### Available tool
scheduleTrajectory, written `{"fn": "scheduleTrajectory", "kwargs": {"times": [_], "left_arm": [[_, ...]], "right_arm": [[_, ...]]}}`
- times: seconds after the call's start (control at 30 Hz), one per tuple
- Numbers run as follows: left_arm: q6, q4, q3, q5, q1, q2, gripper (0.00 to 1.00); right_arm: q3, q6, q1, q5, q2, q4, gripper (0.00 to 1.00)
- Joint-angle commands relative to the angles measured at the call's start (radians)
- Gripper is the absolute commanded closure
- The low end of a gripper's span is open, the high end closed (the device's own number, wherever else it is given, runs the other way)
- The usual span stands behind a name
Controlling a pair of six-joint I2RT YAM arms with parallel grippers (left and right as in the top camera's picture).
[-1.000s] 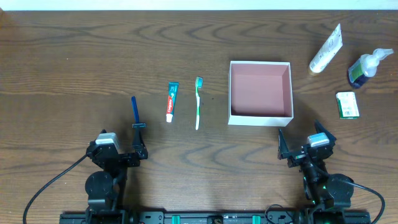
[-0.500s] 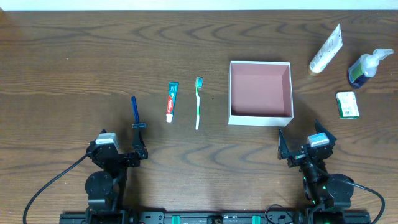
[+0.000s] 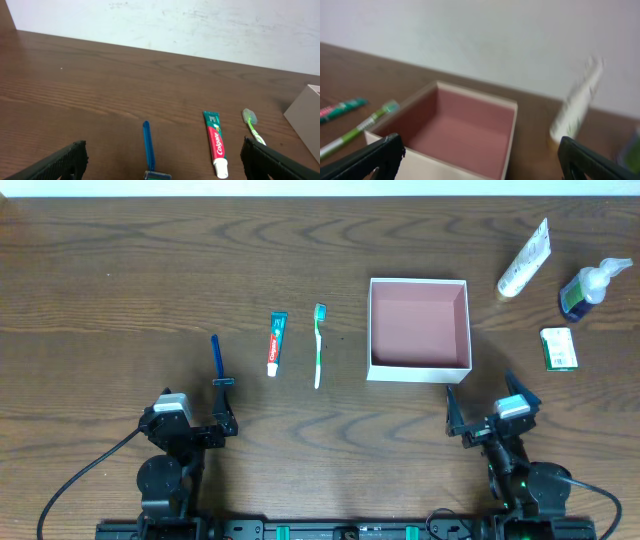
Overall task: Pack container
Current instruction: 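Move the right gripper to the white Pantene tube and grasp it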
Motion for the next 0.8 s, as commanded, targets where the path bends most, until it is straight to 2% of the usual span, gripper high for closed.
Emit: {"fn": "scheduleTrajectory", "kwargs": {"times": [0.0,0.1,0.23,0.37,0.47,0.53,0.6,0.77], "left_arm": [[0.014,-0.029,-0.018,0.014,0.003,-0.006,0.02],[0.014,-0.029,-0.018,0.014,0.003,-0.006,0.02],[0.014,-0.029,-0.018,0.014,0.003,-0.006,0.02],[0.013,-0.029,-0.018,0.014,0.003,-0.006,0.02],[0.014,-0.029,-0.018,0.014,0.003,-0.006,0.02],[0.014,-0.029,-0.018,0.014,0.003,-0.006,0.02],[0.014,-0.029,-0.018,0.014,0.003,-0.006,0.02],[0.014,-0.029,-0.018,0.014,0.003,-0.006,0.02]], "right_arm": [[0.007,-0.009,-0.009,-0.122,-0.003,0.067,0.01],[0.051,-0.048,-0.009,-0.135,0.006,0.149,0.01],[0.211,-0.141,-0.009,-0.06,0.092,0.109,0.01],[0.42,-0.261,-0.01,-0.029,0.296,0.06,0.01],[0.657,-0.312,-0.01,0.055,0.547,-0.029,0.01],[0.826,-0.316,-0.021,0.106,0.714,-0.13,0.01],[1.056,-0.308,-0.051,0.107,0.909,-0.32,0.01],[1.72,-0.243,-0.121,0.003,1.403,-0.931,0.01]]}}
